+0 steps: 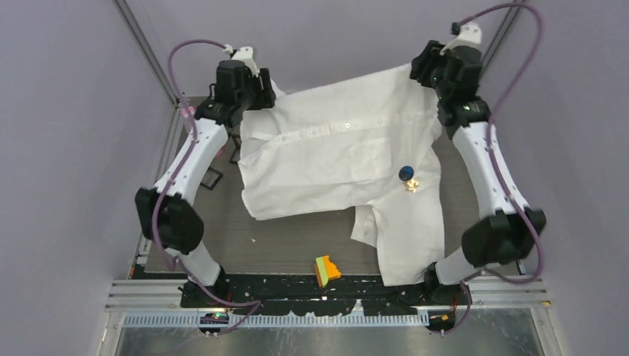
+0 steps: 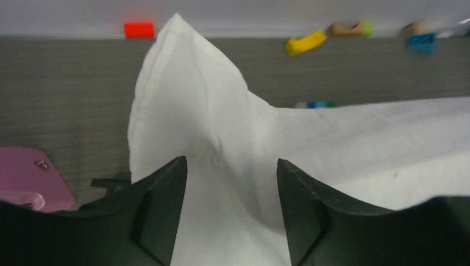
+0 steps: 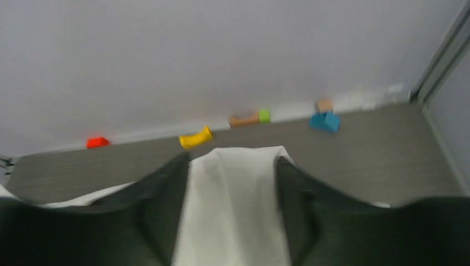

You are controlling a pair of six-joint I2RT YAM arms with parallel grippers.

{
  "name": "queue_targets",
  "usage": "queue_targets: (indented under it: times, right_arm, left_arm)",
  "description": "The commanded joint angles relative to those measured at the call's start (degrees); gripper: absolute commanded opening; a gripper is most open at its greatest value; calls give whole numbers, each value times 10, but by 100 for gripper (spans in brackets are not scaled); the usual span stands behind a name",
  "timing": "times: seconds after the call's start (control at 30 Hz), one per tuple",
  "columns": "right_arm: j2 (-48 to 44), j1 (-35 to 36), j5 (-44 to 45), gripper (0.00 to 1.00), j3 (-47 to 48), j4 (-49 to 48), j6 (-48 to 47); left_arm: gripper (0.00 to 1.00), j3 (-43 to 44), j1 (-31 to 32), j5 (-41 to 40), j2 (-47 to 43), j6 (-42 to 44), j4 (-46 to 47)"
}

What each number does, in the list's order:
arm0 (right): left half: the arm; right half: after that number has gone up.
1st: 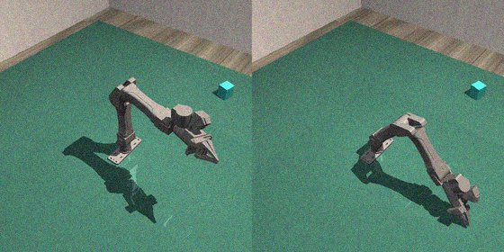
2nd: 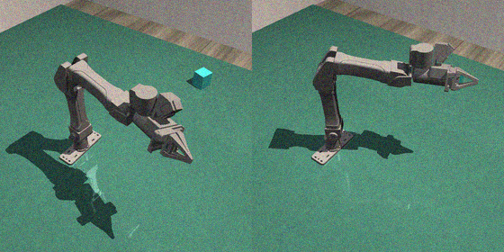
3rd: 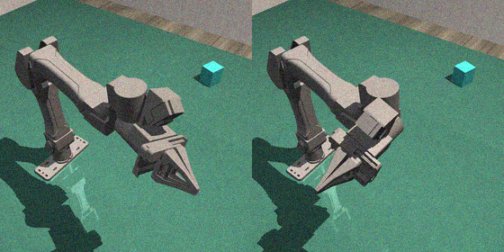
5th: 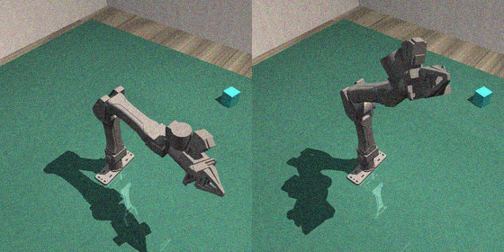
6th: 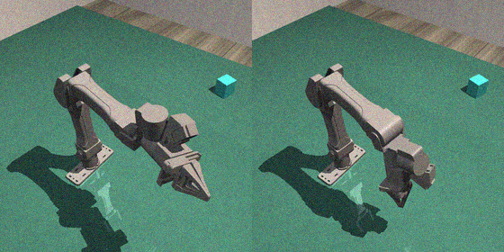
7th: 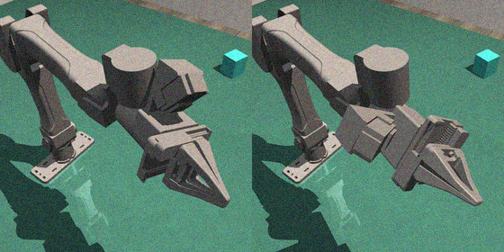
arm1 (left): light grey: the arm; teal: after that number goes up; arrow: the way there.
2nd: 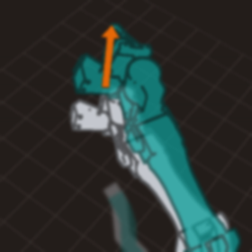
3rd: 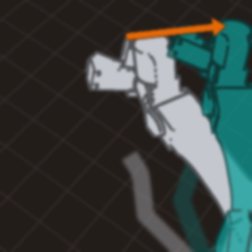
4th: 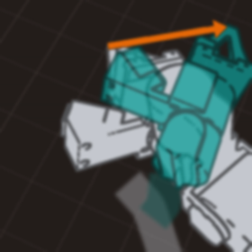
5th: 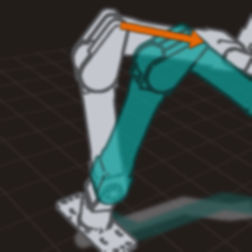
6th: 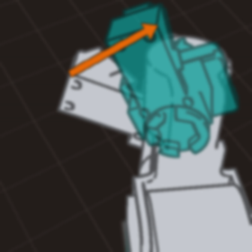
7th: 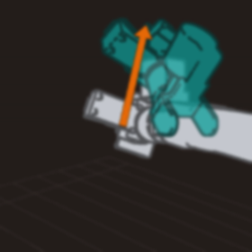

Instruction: Pin the brooch onto the clothing

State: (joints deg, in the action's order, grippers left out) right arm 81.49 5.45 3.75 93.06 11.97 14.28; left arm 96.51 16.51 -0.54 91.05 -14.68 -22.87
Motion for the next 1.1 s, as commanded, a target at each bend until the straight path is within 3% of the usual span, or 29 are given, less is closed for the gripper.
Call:
queue_targets:
  times: [0.0,0.03,0.1,0.17,0.5,0.67,0.87,1.07]
  right_arm:
    - [150,-14,77,78,57,-26,-18]
    - [205,-15,73,84,81,3,-10]
    - [246,-15,64,91,123,80,12]
    - [240,-15,54,93,87,87,41]
    - [76,-15,97,94,-179,213,191]
    - [16,-18,91,92,-285,177,202]
    - [64,-19,74,88,-252,142,125]
    - [203,-20,67,78,-102,156,77]
  left_arm:
    - [86,50,-24,-9,102,-19,1]
    - [97,88,-23,0,129,-24,-28]
    - [100,104,-19,33,149,-30,-47]
    - [100,70,-7,57,137,-32,-20]
    - [100,-184,54,157,18,-107,78]
    - [100,-279,146,164,0,-106,132]
    - [100,-309,279,144,23,-115,222]
    - [100,-304,372,128,101,-121,342]
